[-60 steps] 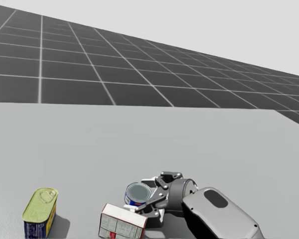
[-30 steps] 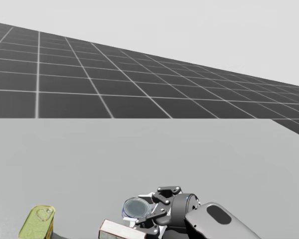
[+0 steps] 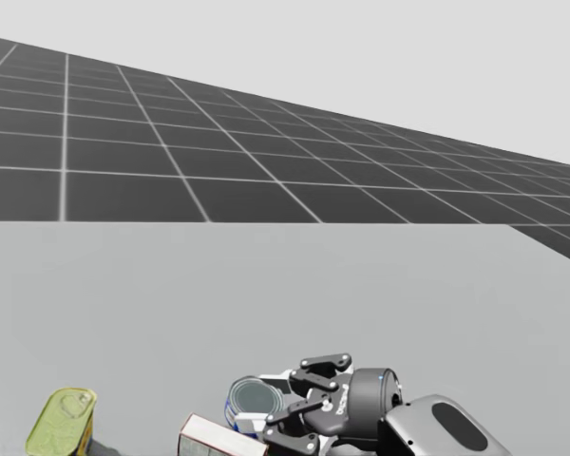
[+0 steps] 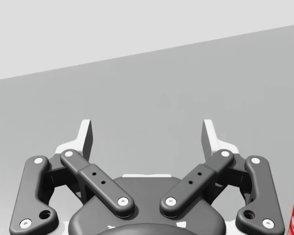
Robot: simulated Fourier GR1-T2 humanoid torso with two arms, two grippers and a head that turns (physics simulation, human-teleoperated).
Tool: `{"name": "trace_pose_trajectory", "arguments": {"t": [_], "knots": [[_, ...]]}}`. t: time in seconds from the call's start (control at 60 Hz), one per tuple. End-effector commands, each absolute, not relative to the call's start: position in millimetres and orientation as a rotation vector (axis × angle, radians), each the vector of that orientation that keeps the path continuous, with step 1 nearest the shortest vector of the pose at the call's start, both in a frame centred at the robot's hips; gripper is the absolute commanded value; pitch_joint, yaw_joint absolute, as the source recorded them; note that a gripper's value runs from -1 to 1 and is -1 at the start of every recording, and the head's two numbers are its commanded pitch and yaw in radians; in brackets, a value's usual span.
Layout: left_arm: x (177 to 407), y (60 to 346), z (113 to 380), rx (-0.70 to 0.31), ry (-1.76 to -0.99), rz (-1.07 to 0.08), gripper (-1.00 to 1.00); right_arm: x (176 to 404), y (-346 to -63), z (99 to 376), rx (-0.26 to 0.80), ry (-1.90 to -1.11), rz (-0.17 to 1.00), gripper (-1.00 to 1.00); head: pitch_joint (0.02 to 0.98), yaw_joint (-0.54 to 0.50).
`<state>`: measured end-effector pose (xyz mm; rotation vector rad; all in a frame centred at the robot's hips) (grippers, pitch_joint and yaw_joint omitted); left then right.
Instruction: Grasp the tuna can and hold it up.
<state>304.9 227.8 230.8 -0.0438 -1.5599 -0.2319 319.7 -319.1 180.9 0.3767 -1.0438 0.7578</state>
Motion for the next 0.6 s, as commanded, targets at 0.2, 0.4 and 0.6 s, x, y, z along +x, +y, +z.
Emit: {"name": "trace_pose_trajectory", "arguments": {"t": [0.2, 0.4, 0.6], "knots": [[305, 227, 231, -0.046, -1.561, -0.232, -1.00, 330, -324, 253, 0.251, -1.295, 0.642, 1.00, 0.465, -0.47], [305, 227, 231, -0.047, -1.562, -0.229, -1.00, 326, -320, 298, 0.224, -1.453, 0.605, 1.00, 0.463, -0.48], [305, 228, 232, -0.049, -1.562, -0.227, -1.00, 324, -312, 337, 0.198, -1.637, 0.502, 1.00, 0.459, -0.47]]}}
